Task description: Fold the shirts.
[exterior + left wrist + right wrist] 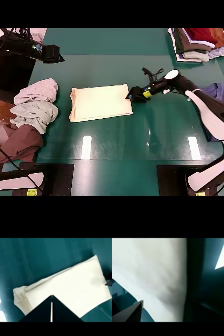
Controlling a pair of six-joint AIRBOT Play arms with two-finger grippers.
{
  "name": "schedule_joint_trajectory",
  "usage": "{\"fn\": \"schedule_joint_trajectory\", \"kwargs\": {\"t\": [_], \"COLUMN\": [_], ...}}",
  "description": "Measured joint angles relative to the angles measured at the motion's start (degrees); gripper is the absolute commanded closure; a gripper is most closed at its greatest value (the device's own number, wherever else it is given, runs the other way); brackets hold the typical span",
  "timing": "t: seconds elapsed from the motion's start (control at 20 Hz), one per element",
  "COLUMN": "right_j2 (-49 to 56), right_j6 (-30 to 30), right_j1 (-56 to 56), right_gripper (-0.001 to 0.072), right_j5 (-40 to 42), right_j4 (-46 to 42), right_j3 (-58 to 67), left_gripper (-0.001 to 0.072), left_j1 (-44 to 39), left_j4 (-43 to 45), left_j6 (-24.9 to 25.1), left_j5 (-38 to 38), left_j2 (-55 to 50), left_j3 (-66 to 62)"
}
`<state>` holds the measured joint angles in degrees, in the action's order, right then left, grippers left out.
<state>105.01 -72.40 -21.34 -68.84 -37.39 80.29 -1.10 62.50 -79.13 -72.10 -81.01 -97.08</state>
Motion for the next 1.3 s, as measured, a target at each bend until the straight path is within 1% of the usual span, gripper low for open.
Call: {"fn": "schedule_joint_trajectory", "kwargs": {"t": [0.05,0.15,0.2,0.25,0.45,0.65,0.8,1.05,1.3], "right_j2": [1.6,4.0,5.1,5.9,7.1,3.0,-4.4,-16.5,-21.2], "right_j6": [0.0,0.0,0.1,0.5,2.5,0.4,-1.2,-2.6,-3.2], "right_j1": [-1.1,-3.2,-4.2,-5.0,-6.1,-0.9,7.1,24.4,40.6], "right_gripper": [0.0099,0.0343,0.0506,0.0704,0.0702,0.0702,0.0702,0.0701,0.0702], "right_j5": [0.0,0.0,0.0,0.1,-1.4,-3.3,-4.1,-4.7,-1.7], "right_j4": [1.4,2.7,2.9,3.2,4.9,4.1,-0.1,-8.5,-12.2], "right_j3": [1.5,4.0,5.2,6.2,10.5,12.4,11.0,7.6,6.8], "left_gripper": [0.0679,0.0679,0.0679,0.0679,0.0680,0.0679,0.0680,0.0679,0.0679], "left_j1": [0.0,-0.1,-0.1,-0.2,-0.2,-0.3,-0.2,-0.2,-0.2], "left_j4": [0.1,0.3,0.3,0.3,0.5,0.4,0.2,-0.7,-2.2], "left_j6": [0.1,0.2,0.4,0.6,1.1,1.2,1.3,1.2,1.2], "left_j5": [0.0,0.1,0.1,0.1,-0.2,-1.3,-1.7,-1.9,-1.9], "left_j2": [0.0,-0.1,-0.1,-0.1,-0.1,-0.1,-0.1,-0.1,-0.1], "left_j3": [0.0,0.0,0.0,0.0,0.0,0.0,0.0,0.0,0.0]}}
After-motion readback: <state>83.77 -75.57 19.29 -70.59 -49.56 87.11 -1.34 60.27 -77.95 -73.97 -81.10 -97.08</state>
